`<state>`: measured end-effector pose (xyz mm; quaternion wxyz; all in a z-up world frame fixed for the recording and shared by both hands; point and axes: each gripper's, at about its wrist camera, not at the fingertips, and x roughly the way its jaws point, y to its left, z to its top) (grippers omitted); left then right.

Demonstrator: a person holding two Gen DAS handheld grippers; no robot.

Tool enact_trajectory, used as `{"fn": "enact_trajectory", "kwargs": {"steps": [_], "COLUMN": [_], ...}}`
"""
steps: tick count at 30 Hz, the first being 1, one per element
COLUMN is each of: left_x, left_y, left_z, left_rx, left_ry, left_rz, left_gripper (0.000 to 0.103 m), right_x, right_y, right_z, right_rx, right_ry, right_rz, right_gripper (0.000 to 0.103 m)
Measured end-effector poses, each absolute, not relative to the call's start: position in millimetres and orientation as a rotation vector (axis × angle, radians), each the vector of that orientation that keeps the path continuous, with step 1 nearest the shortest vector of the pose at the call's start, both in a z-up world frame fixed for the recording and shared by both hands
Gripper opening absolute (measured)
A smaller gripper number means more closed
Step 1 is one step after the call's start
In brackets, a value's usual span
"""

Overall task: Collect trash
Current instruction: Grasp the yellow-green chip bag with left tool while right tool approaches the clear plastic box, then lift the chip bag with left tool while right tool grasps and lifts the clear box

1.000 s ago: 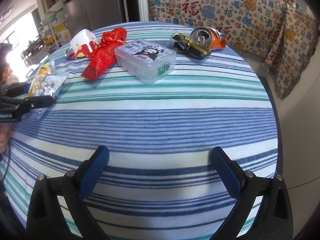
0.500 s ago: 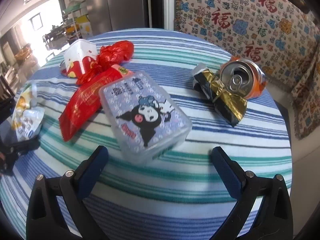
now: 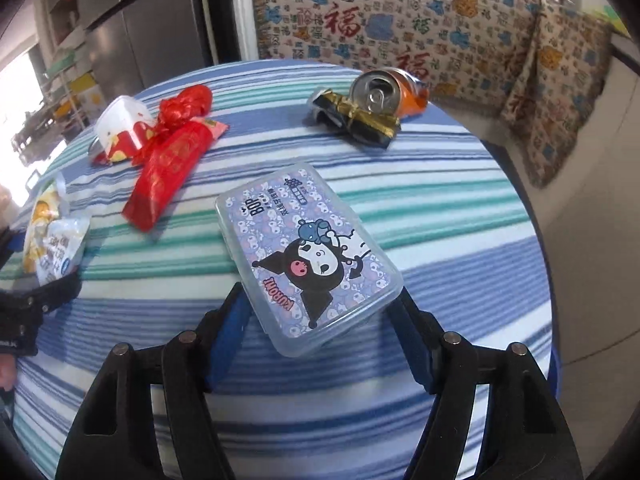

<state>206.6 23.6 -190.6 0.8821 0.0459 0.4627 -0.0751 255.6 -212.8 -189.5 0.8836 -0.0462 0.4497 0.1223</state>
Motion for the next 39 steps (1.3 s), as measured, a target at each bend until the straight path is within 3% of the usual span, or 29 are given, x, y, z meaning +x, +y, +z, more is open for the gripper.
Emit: {"fn": "enact_trajectory", "kwargs": {"steps": [4, 6, 12, 18, 24, 25, 26, 27, 28, 29, 33, 39], "left_x": [201, 195, 177, 188, 210, 211, 211, 210, 209, 209, 205, 189], "left_y": [29, 34, 43, 33, 31, 28, 26, 24, 21, 21, 24, 13], "left_z": [-190, -190, -186, -168, -168, -169, -168, -167, -165, -164, -157, -145], "left_rx": [0.104, 0.108, 0.105, 0.050, 0.064, 0.069, 0.077, 0.087, 0.095, 0.093, 0.044, 0.018], "left_ry": [0.966, 0.967, 0.963, 0.910, 0.954, 0.959, 0.957, 0.945, 0.934, 0.937, 0.920, 0.884], "left_rz": [-0.170, -0.180, -0.251, -0.341, -0.357, -0.370, -0.372, -0.367, -0.368, -0.369, -0.364, -0.377], "left_gripper": [0.103, 0.103, 0.102, 0.102, 0.102, 0.100, 0.100, 0.090, 0.075, 0.037, 0.026, 0.024], "right_x": [224, 215, 216, 237, 261, 263, 266, 267, 268, 266, 253, 236], "right_y": [-193, -188, -196, -191, -174, -172, -172, -174, -176, -180, -194, -222], "right_z": [-187, -188, -178, -154, -160, -163, -165, -166, -165, -164, -156, -143], "right_rx": [-0.116, -0.120, -0.095, -0.101, -0.165, -0.167, -0.162, -0.157, -0.147, -0.134, -0.098, -0.028], "right_ry": [0.951, 0.960, 0.966, 0.955, 1.064, 1.079, 1.088, 1.094, 1.088, 1.078, 1.028, 0.981], "right_rz": [0.358, 0.416, 0.492, 0.449, 0.426, 0.422, 0.419, 0.411, 0.406, 0.406, 0.403, 0.394], "right_gripper": [0.077, 0.085, 0.090, 0.090, 0.090, 0.089, 0.082, 0.064, 0.064, 0.063, 0.063, 0.063]}}
